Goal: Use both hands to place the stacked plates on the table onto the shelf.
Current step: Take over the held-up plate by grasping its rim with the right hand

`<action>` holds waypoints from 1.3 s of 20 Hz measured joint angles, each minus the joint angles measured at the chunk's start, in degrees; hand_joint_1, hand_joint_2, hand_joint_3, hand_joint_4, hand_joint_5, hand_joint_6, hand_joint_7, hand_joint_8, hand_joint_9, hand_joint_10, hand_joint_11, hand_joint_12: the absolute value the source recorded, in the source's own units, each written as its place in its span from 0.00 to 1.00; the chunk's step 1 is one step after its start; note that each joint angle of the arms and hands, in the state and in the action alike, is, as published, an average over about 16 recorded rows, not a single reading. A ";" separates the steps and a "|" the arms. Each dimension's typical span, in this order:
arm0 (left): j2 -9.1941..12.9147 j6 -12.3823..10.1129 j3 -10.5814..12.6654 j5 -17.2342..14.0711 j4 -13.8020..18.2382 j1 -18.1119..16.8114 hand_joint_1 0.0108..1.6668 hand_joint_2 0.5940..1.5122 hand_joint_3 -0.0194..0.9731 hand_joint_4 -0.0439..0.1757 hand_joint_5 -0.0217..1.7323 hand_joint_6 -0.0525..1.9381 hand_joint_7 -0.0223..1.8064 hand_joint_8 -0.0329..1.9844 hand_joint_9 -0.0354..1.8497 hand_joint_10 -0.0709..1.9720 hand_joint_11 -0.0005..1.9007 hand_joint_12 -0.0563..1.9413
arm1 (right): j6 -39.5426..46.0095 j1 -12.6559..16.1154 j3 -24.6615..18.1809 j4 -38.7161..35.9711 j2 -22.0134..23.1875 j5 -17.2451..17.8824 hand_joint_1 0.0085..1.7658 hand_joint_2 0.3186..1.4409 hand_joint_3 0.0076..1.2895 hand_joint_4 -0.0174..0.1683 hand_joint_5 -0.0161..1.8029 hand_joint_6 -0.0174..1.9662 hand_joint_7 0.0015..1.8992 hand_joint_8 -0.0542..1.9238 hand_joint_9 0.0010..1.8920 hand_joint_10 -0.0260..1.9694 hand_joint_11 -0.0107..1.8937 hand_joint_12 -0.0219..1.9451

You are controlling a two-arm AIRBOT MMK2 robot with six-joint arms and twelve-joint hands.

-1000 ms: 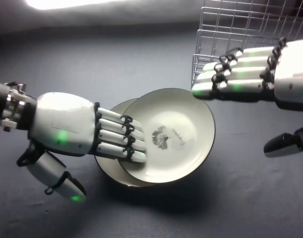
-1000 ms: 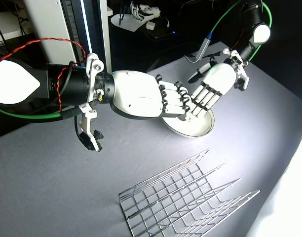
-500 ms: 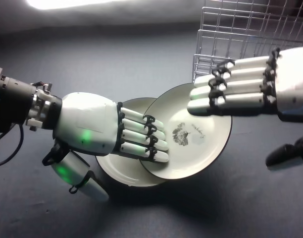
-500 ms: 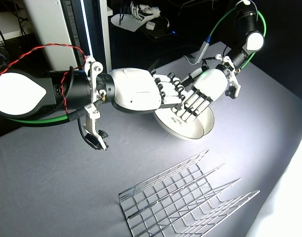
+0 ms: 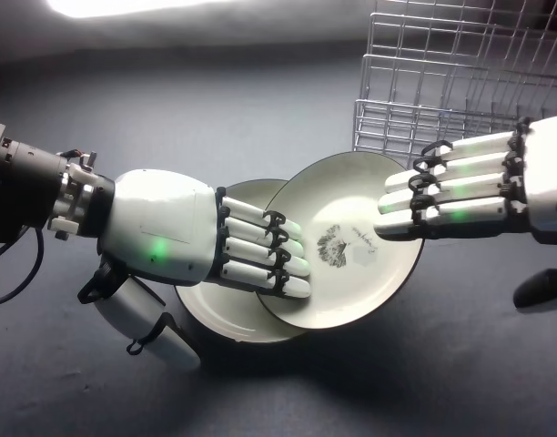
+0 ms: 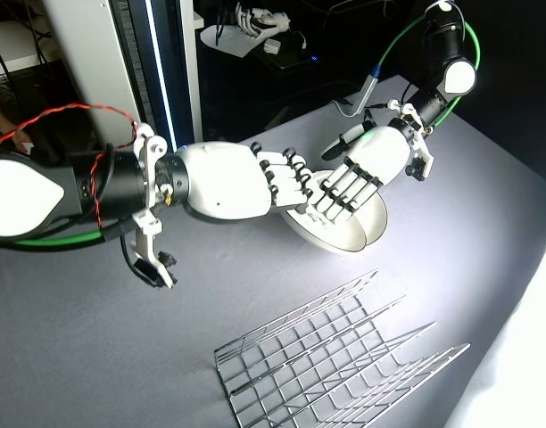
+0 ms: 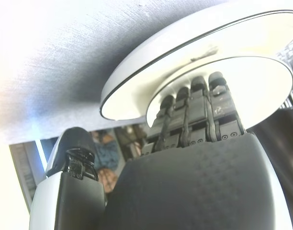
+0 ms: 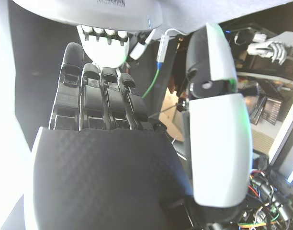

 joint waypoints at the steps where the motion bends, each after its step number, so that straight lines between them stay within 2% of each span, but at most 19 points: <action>1: -0.01 -0.01 0.01 0.00 -0.01 -0.01 0.00 0.68 0.04 0.19 0.01 0.02 0.01 0.01 0.03 0.04 0.01 0.03 | 0.02 -0.03 0.50 -0.03 -0.51 -0.11 0.60 0.63 0.00 0.09 0.04 0.02 0.03 0.04 0.03 0.02 0.02 0.39; 7: -0.04 -0.06 0.07 -0.02 -0.06 0.00 0.00 0.68 0.04 0.19 0.01 0.02 0.01 0.01 0.03 0.04 0.01 0.03 | 0.26 0.43 3.80 -0.41 -4.42 -1.50 0.62 0.64 0.00 0.08 0.04 0.02 0.03 0.04 0.04 0.02 0.02 0.41; 20: -0.08 -0.09 0.27 -0.17 -0.20 0.01 0.00 0.67 0.04 0.18 0.01 0.01 0.01 0.01 0.03 0.04 0.01 0.03 | 1.00 1.04 11.20 -0.67 -13.47 -4.65 0.61 0.63 0.00 0.08 0.02 0.02 0.01 0.04 0.01 0.02 0.01 0.37; 26: -0.09 -0.10 0.44 -0.31 -0.25 0.01 0.00 0.67 0.04 0.19 0.01 0.01 0.01 0.01 0.03 0.03 0.01 0.03 | 1.04 1.10 14.19 -0.30 -16.92 -5.33 0.62 0.62 0.01 0.08 0.08 0.02 0.06 0.04 0.06 0.04 0.01 0.46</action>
